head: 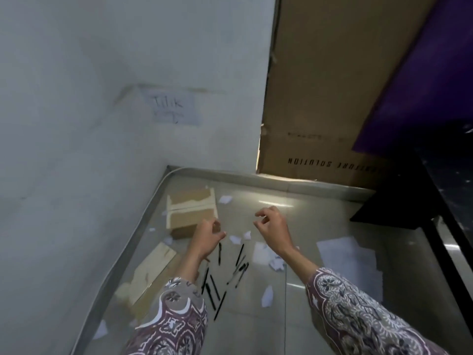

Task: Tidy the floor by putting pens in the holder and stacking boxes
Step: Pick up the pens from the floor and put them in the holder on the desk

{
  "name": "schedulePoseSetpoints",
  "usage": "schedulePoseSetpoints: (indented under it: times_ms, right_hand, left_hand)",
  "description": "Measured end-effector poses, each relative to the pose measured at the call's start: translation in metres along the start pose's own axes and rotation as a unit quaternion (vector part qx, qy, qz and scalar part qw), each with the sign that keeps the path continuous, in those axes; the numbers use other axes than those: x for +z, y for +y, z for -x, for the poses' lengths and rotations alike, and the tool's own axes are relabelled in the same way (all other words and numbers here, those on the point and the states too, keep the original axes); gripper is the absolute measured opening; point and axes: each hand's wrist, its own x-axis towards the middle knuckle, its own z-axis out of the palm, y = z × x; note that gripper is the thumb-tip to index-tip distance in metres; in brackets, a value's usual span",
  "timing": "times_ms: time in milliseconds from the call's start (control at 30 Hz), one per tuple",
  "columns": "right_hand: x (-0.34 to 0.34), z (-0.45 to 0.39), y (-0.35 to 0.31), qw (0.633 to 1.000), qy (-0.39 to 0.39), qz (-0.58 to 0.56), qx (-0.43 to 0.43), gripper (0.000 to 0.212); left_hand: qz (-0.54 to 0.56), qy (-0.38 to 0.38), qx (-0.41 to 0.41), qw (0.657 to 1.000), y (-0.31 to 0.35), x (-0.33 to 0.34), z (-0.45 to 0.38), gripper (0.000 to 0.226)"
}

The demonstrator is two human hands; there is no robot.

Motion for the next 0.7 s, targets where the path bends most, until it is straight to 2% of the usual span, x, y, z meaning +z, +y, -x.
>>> schedulePoseSetpoints:
  times_ms: [133, 400, 567, 700]
  right_hand:
    - [0.06, 0.033, 0.015, 0.998, -0.063, 0.004, 0.017, 0.021]
    - [0.186, 0.083, 0.058, 0.992, -0.095, 0.017, 0.079, 0.015]
    - [0.279, 0.108, 0.118, 0.99, -0.102, 0.003, 0.102, 0.014]
    - [0.356, 0.117, 0.185, 0.987, -0.13, 0.003, 0.099, 0.015]
  left_hand:
    - [0.015, -0.017, -0.049, 0.999, -0.068, 0.001, 0.018, 0.034]
    - [0.022, -0.057, -0.098, 0.993, -0.217, 0.016, 0.029, 0.029]
    - [0.002, -0.063, -0.116, 0.991, -0.328, 0.056, 0.018, 0.014]
    - [-0.005, -0.053, -0.133, 0.99, -0.413, 0.116, 0.01, 0.014]
